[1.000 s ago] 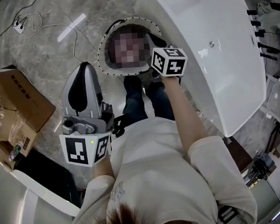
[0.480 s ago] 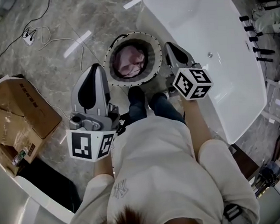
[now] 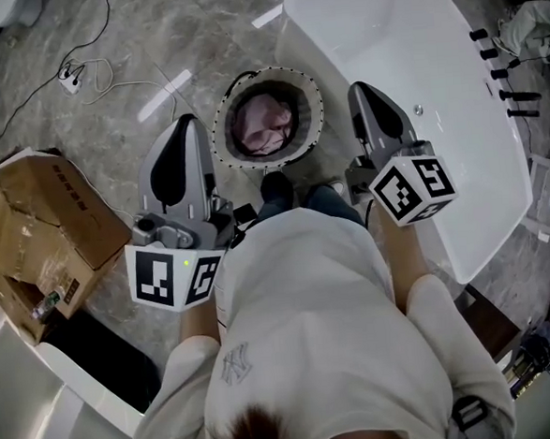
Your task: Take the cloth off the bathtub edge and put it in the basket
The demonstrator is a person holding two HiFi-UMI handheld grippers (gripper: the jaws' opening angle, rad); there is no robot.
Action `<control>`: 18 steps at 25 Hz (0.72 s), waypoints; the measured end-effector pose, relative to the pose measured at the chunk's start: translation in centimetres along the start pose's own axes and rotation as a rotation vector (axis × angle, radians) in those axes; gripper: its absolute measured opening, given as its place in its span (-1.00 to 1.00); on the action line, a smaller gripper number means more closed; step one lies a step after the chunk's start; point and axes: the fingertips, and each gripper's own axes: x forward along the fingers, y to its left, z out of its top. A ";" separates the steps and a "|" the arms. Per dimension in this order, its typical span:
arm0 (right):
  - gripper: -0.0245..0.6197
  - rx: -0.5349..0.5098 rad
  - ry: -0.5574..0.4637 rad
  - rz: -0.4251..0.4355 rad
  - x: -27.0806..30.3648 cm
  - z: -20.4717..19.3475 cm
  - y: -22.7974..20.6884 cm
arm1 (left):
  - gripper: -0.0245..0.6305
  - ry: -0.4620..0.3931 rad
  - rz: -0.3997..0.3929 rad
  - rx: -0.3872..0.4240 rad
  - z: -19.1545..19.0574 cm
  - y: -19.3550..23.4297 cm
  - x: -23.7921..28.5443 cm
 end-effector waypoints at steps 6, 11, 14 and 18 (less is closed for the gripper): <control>-0.93 -0.019 -0.042 0.030 -2.7 3.2 2.1 | -0.90 -0.028 -0.027 0.025 2.0 -1.0 -0.3; -0.93 -0.033 -0.070 0.024 -5.1 4.4 2.8 | -0.90 -0.041 -0.042 0.034 2.7 -2.0 -0.7; -0.93 -0.042 -0.073 0.019 -6.2 4.4 3.0 | -0.90 -0.049 -0.044 0.044 3.0 -2.4 -1.0; -0.93 -0.036 -0.065 0.017 -7.1 3.9 3.1 | -0.90 -0.056 -0.032 0.051 3.4 -2.6 -1.4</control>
